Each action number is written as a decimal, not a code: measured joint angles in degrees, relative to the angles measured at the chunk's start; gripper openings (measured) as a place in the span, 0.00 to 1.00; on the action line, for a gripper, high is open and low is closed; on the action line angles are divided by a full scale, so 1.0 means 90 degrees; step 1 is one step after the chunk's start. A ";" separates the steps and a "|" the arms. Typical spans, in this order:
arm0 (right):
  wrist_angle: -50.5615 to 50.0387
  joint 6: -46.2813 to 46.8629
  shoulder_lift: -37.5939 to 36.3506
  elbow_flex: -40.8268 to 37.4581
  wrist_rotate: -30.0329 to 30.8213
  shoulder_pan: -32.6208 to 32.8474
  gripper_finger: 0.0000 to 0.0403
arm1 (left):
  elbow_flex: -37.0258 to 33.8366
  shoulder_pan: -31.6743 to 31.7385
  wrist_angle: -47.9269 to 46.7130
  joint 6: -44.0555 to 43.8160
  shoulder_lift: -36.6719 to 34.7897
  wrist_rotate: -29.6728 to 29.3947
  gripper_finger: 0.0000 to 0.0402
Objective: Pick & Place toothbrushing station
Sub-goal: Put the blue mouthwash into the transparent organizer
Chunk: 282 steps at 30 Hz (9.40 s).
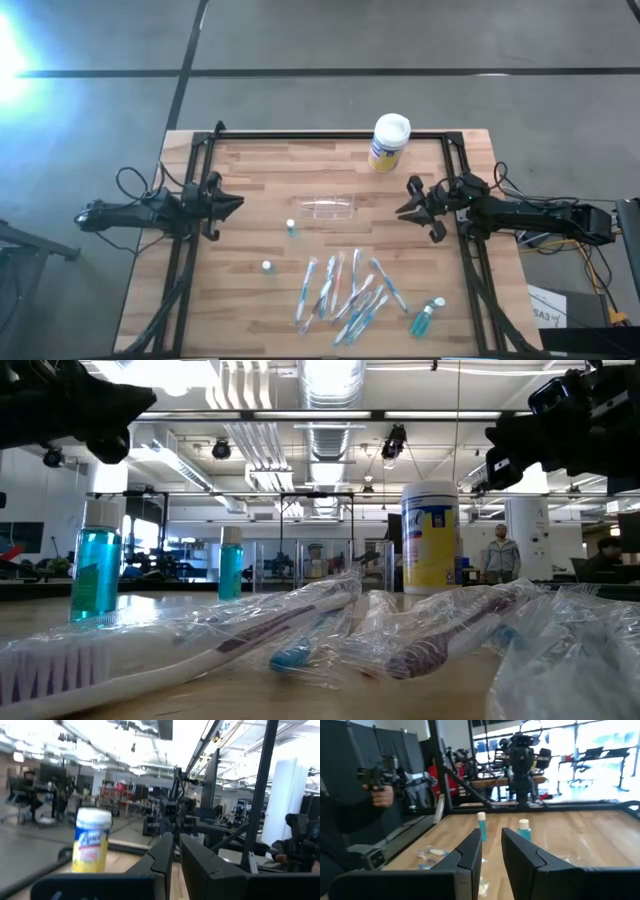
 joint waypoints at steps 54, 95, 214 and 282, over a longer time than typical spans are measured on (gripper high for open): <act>-0.0608 -0.1804 0.0122 0.0000 0.0203 -0.0002 0.17 | 0.7862 -0.0107 -0.8075 -0.2964 0.9440 -0.1495 0.30; -0.0644 -0.1956 0.0115 0.0002 0.0222 -0.0007 0.17 | 0.8323 -0.0213 -0.8282 -0.4156 1.0347 -0.0500 0.77; -0.0674 -0.1503 0.0113 0.0005 0.0552 -0.0002 0.17 | 0.3130 -0.0442 -0.3976 -0.1056 0.3643 0.0160 0.24; -0.0496 -0.1930 0.0120 0.0005 0.0552 -0.0005 0.17 | 1.1365 0.1403 -0.8589 0.5192 1.2721 -0.0124 0.24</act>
